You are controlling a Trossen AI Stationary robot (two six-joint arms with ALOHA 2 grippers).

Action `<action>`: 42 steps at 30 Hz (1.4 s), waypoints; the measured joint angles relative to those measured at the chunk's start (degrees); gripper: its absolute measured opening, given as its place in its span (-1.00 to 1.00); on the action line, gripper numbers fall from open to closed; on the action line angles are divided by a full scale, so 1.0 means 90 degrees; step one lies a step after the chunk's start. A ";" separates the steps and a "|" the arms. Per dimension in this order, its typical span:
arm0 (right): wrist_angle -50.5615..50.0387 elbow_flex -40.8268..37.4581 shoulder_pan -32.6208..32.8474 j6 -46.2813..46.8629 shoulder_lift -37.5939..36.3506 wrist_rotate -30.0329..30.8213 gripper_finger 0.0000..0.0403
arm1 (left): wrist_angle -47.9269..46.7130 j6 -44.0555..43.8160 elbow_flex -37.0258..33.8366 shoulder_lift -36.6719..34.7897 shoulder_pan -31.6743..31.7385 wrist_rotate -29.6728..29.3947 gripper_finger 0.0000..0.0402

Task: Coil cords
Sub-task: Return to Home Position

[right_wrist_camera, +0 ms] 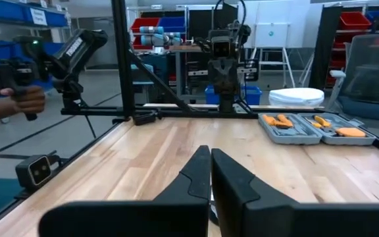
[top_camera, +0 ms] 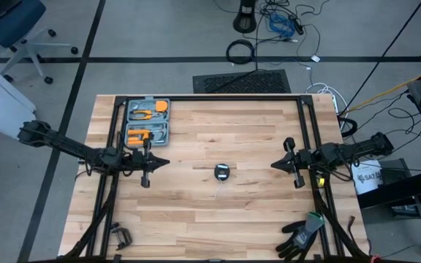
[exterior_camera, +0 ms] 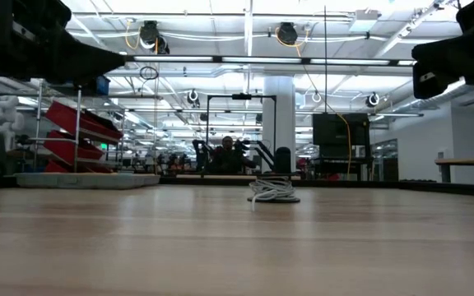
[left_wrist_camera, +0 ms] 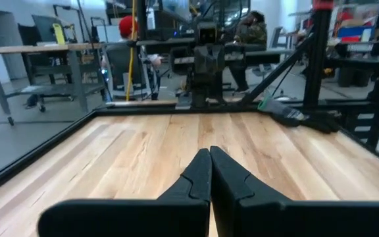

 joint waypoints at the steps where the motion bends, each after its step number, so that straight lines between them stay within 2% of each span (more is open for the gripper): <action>1: -0.0007 0.0000 -0.0036 -0.0005 0.0002 -0.0078 -1.00 | 0.0000 -0.0002 0.0000 -0.0061 0.0000 0.0065 -1.00; 5: -0.0008 0.0000 -0.0167 0.0070 0.0002 -0.0243 -1.00 | -0.0172 0.0018 -0.0002 -0.0423 0.0000 0.0365 -1.00; 23: -0.0052 0.0000 -0.0185 0.0144 0.0002 -0.0246 -1.00 | -0.2854 0.0052 -0.0002 -0.2953 0.0101 0.0687 -1.00; 29: -0.0046 0.0005 -0.0185 0.0114 0.0002 -0.0094 -1.00 | -0.3293 0.0222 -0.0002 -0.3773 0.0337 0.1321 -1.00; 34: -0.0047 0.0005 -0.0185 0.0109 0.0005 -0.0081 -1.00 | -0.4207 0.0171 -0.0002 -0.4370 0.0664 0.1647 -1.00; 42: -0.0047 0.0005 -0.0185 -0.0215 0.0007 -0.0071 -1.00 | -0.4383 -0.0028 -0.0002 -0.4398 0.0855 0.1849 -1.00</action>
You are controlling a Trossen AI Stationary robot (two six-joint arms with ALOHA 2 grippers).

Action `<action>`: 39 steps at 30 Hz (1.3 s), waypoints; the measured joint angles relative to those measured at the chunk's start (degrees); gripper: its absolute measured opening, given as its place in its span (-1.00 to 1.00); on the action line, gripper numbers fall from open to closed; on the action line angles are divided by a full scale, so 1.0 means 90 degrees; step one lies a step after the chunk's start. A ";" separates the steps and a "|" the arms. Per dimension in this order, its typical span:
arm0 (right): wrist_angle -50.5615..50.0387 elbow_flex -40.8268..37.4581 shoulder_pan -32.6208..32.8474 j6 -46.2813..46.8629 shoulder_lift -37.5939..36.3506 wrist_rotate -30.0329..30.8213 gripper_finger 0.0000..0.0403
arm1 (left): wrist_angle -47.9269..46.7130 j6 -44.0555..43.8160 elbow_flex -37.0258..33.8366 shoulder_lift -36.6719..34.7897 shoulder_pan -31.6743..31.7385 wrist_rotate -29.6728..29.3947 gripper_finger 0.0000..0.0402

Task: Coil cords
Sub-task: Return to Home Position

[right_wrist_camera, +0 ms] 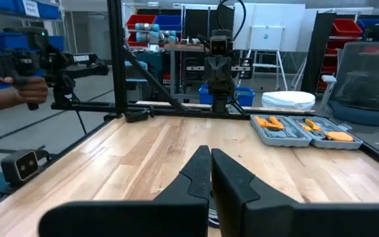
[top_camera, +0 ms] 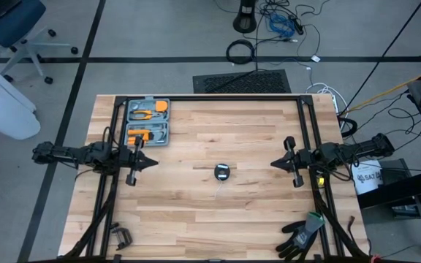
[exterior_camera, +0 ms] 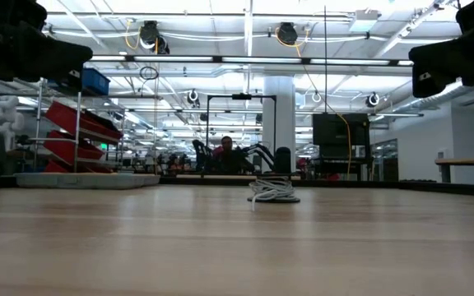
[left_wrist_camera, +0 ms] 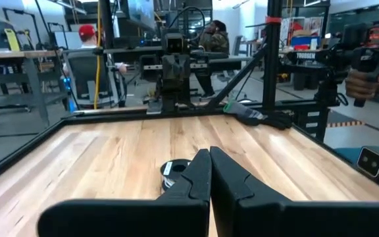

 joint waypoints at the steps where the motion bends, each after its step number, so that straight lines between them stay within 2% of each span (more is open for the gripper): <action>1: 0.0000 0.0000 0.0000 -0.0064 0.0000 0.0005 -1.00 | 0.0015 -0.0028 -0.0002 0.0001 0.0000 -0.0002 -1.00; 8: -0.0032 0.0139 0.0000 0.0266 -0.0001 0.0326 -1.00 | 0.0018 -0.0139 -0.0002 0.0002 -0.0002 -0.0015 -0.99; 17: -0.0277 0.0146 -0.0230 0.0094 -0.0005 -0.0013 -1.00 | 0.0019 -0.0136 -0.0002 0.0002 -0.0002 -0.0036 -0.96; 24: 0.0114 -0.0012 -0.0423 0.0020 0.0009 -0.0362 -1.00 | 0.0019 -0.0136 -0.0002 0.0002 -0.0005 -0.0044 -0.96; 39: -0.0109 -0.0005 -0.0440 -0.0382 0.0093 -0.0765 -1.00 | 0.0018 -0.0131 -0.0002 0.0004 -0.0005 -0.0056 -0.96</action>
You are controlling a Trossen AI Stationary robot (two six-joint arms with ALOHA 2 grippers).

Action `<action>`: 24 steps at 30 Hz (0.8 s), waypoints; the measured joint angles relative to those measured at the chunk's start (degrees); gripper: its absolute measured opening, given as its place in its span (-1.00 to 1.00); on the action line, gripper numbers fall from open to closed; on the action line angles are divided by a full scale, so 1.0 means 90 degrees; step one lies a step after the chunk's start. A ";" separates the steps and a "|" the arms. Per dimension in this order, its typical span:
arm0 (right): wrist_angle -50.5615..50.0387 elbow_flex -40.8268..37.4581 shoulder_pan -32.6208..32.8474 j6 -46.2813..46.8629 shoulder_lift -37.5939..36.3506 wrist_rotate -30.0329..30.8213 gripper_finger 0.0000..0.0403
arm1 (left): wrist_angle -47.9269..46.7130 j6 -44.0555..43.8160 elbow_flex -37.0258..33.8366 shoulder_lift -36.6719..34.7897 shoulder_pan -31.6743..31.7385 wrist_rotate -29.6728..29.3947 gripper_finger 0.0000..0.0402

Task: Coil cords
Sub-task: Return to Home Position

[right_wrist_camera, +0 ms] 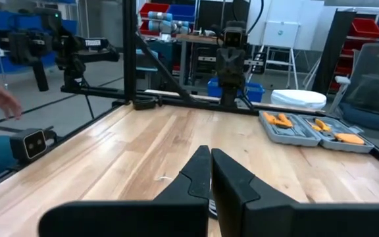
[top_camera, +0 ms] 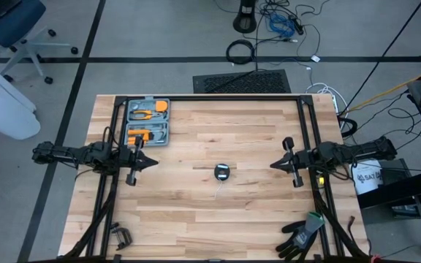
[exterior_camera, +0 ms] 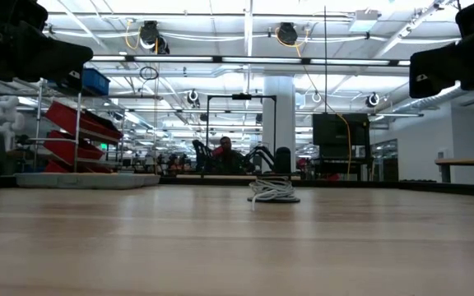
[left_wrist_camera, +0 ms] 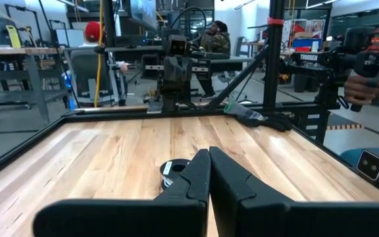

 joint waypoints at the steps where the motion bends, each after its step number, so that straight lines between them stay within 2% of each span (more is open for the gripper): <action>1: 0.0000 0.0000 0.0000 0.0000 0.0021 0.0000 -1.00 | 0.0005 0.0001 0.0000 0.0000 0.0000 0.0000 -0.96; 9: -0.0002 0.0000 0.0000 0.0340 0.0033 -0.0012 -1.00 | 0.0002 0.0001 0.0000 0.0000 0.0000 0.0000 -0.95; 24: 0.0007 0.0000 0.0000 0.0359 0.0033 -0.0012 -1.00 | 0.0003 0.0002 0.0000 0.0000 0.0000 0.0002 -0.95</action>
